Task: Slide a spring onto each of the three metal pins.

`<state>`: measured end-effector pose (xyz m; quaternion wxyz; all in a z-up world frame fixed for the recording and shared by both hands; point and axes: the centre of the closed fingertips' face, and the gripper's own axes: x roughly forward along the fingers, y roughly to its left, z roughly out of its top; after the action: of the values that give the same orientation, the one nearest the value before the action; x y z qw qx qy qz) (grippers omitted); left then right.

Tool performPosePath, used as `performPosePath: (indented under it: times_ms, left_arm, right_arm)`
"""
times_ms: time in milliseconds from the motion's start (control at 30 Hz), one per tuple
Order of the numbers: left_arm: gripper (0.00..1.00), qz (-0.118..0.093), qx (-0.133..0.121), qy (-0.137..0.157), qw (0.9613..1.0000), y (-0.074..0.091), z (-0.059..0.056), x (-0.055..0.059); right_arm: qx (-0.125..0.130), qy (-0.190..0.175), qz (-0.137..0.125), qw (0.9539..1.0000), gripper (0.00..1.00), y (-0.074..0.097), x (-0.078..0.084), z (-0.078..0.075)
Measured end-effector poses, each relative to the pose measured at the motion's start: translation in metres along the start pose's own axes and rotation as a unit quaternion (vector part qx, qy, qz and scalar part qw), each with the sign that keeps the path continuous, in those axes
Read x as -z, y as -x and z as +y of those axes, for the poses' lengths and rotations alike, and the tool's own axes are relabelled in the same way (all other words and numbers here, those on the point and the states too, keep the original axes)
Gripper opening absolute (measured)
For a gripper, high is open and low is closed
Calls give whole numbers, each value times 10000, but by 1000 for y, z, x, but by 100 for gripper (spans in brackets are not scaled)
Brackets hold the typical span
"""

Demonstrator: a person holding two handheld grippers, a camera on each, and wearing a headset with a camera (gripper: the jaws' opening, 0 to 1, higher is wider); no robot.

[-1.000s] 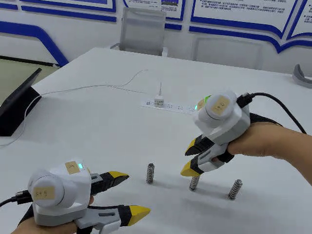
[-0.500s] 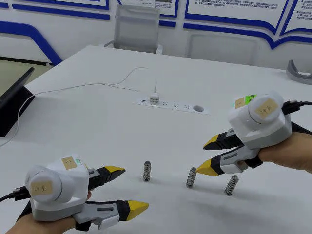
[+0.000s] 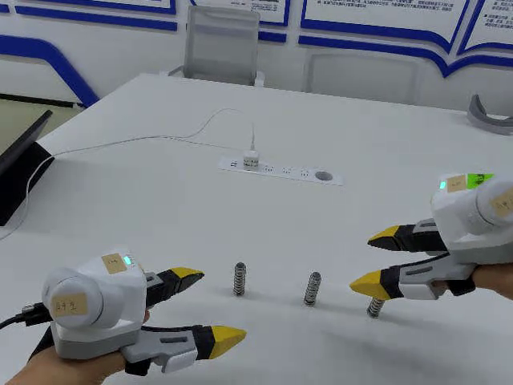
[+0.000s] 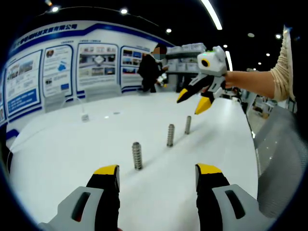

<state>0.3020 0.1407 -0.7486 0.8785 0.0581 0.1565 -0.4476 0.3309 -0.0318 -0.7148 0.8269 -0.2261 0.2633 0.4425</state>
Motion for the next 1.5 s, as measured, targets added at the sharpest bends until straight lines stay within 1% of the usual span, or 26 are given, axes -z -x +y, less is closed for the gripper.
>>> performPosePath:
  times_ms: [67,167,267,433,567,667,833,1167,1333,1500]
  left_arm:
    - [65,8,-3,-2,10000,0,0,0]
    - [66,6,-5,1,10000,-1,0,-1]
    - [66,8,5,-6,10000,-2,-1,-1]
    - [67,16,20,-12,10000,-3,-2,-1]
    - [68,6,17,-11,10000,-2,-2,-1]
    - [68,2,10,-9,10000,-1,-1,0]
    - [69,16,11,-9,10000,1,-3,2]
    - [70,32,60,-37,10000,1,-6,4]
    - [70,50,90,-48,9999,0,-8,6]
    - [71,41,97,-37,9999,0,-8,6]
  right_arm:
    - [13,-45,-21,10000,50,2,6,1]
    - [120,-164,-54,9998,51,7,17,-1]
    - [203,-285,-138,9993,51,11,21,-2]
    - [299,-485,-299,9979,53,16,25,0]
    - [388,-556,-404,9969,55,20,28,1]
    - [516,-640,-565,9950,55,23,28,3]
    - [656,-797,-735,9919,56,26,30,4]
    - [758,-949,-806,9893,58,29,37,10]
    - [752,-950,-790,9895,59,27,38,11]
    - [763,-962,-833,9889,59,25,37,10]
